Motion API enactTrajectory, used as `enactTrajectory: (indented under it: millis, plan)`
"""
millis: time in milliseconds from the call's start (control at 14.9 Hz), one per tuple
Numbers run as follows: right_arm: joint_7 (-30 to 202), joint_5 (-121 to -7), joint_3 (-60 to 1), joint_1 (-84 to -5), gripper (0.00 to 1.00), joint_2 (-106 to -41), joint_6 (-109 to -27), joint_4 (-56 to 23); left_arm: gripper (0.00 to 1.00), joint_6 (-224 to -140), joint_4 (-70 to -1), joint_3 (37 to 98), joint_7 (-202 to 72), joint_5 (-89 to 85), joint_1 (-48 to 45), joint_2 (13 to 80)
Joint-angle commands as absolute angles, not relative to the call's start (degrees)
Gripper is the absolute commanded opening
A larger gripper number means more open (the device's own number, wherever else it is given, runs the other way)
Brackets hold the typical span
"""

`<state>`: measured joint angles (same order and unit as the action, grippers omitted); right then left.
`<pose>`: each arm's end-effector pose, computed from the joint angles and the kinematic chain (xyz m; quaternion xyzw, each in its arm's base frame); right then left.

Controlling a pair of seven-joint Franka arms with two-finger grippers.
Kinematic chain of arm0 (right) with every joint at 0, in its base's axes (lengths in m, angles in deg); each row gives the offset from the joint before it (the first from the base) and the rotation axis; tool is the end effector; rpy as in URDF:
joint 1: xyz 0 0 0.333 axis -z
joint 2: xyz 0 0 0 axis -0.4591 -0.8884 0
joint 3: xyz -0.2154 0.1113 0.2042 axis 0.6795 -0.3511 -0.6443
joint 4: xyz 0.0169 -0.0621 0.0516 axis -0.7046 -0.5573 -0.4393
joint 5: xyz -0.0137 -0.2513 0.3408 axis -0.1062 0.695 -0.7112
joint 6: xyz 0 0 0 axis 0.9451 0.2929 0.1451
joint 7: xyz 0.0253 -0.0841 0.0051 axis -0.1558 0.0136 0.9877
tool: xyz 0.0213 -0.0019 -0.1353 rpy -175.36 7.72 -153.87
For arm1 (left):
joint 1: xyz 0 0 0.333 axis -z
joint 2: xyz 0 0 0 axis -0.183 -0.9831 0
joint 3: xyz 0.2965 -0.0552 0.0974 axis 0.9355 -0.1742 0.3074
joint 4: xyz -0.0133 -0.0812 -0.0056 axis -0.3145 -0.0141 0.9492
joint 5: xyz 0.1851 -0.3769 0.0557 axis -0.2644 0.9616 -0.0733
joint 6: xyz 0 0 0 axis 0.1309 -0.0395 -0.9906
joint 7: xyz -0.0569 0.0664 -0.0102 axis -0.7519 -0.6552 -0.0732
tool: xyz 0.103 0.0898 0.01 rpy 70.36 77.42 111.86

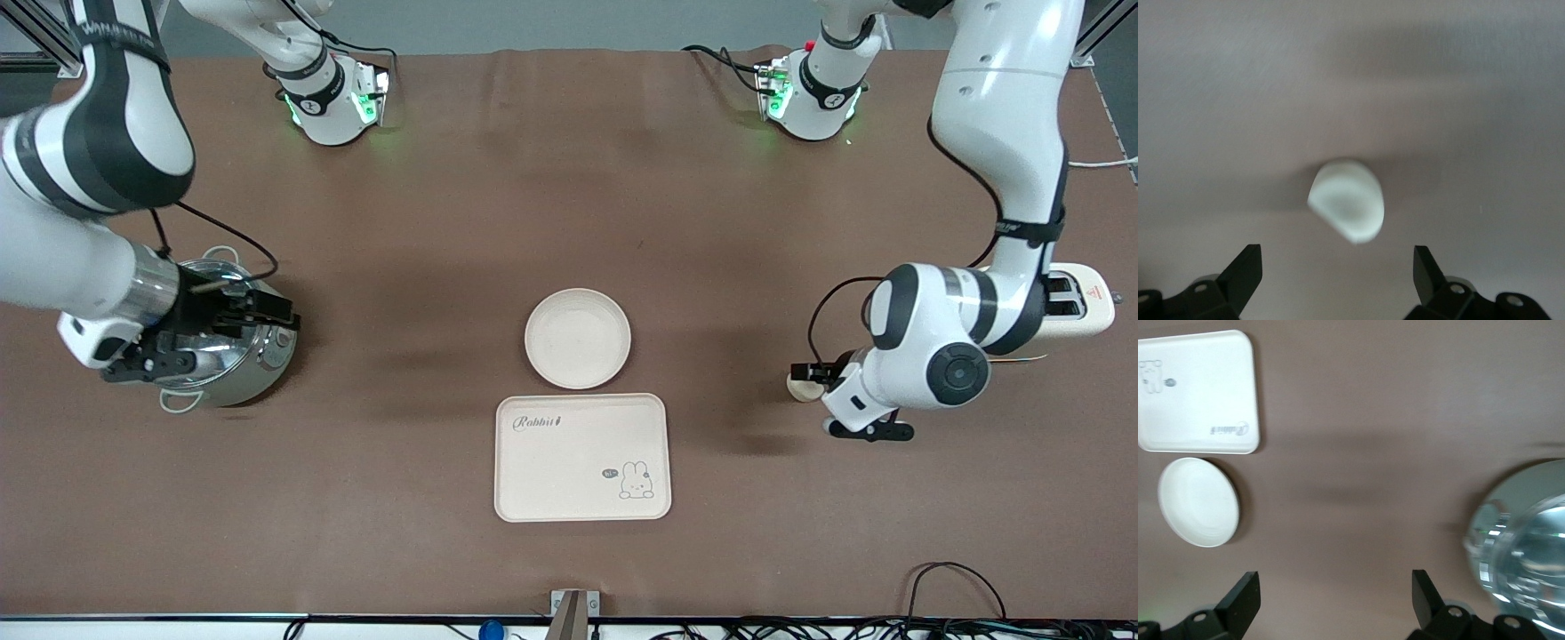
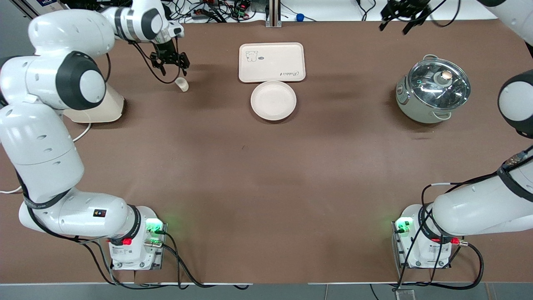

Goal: Place bun in plate and plate on tray
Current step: 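Grasp the bun with the left gripper while the right gripper reaches the plate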

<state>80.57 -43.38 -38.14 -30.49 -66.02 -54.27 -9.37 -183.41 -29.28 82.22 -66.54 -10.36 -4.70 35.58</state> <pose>0.6569 0.1024 0.4298 -0.9878 -0.0119 0.0572 0.1441 0.6774 -0.1119 0.1850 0.9944 -0.0311 -0.0999 0.0134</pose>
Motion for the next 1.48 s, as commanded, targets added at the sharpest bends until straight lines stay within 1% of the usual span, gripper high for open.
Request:
enactTrajectory:
  millis: [0, 67, 135, 404, 538, 606, 740, 875, 942, 1144, 1279, 1413]
  plan:
    - [79.8, -47.0, -37.8, -32.3, 1.00, -69.4, -57.4, -9.8, 0.97, -192.2, -34.4, 82.2, -66.1, -9.3, -5.1, 35.8]
    - [79.8, -47.1, -37.7, -33.9, 1.00, -70.5, -59.2, -9.9, 0.89, -194.1, -35.9, 82.2, -66.1, -9.3, -5.2, 35.9]
    - [77.6, -47.1, -37.7, -36.0, 1.00, -71.8, -62.7, -11.0, 0.74, -194.5, -36.6, 82.0, -66.1, -9.2, -5.2, 36.1]
    - [74.3, -47.8, -37.9, -42.6, 1.00, -74.4, -79.1, -18.9, 0.35, -194.6, -37.4, 80.6, -66.1, -8.9, -6.0, 36.2]
    - [74.3, -51.3, -37.8, -45.6, 1.00, -75.5, -83.7, -21.0, 0.21, -194.5, -37.3, 80.4, -66.1, -7.2, -5.8, 36.8]
    - [74.3, -52.3, -37.8, -47.0, 1.00, -76.0, -86.8, -22.5, 0.16, -194.1, -37.0, 79.7, -65.9, -6.8, -5.5, 38.0]
    - [74.2, -53.4, -37.8, -49.6, 1.00, -77.8, -91.4, -23.7, 0.12, -193.3, -35.1, 77.0, -61.8, -6.8, -5.1, 39.7]
    - [72.8, -56.4, -37.8, -53.3, 1.00, -80.0, -95.6, -23.9, 0.11, -188.4, -31.7, 72.2, -50.6, -6.9, -4.2, 39.5]
    - [72.0, -57.3, -37.8, -54.9, 1.00, -81.3, -98.3, -24.2, 0.11, -187.8, -30.7, 70.2, -43.2, -7.6, -2.7, 39.5]
    - [71.1, -60.9, -37.8, -59.5, 1.00, -85.1, -104.6, -24.2, 0.12, -188.4, -29.6, 69.4, -30.6, -7.0, 2.6, 37.1]
    - [70.6, -62.8, -37.8, -62.2, 1.00, -87.8, -109.3, -24.0, 0.14, -190.4, -29.3, 69.5, -25.7, -6.4, 6.5, 35.3]
    - [69.8, -62.9, -37.8, -63.2, 0.99, -89.3, -110.3, -23.4, 0.18, -193.2, -28.1, 69.5, -22.2, -5.9, 8.5, 32.4]
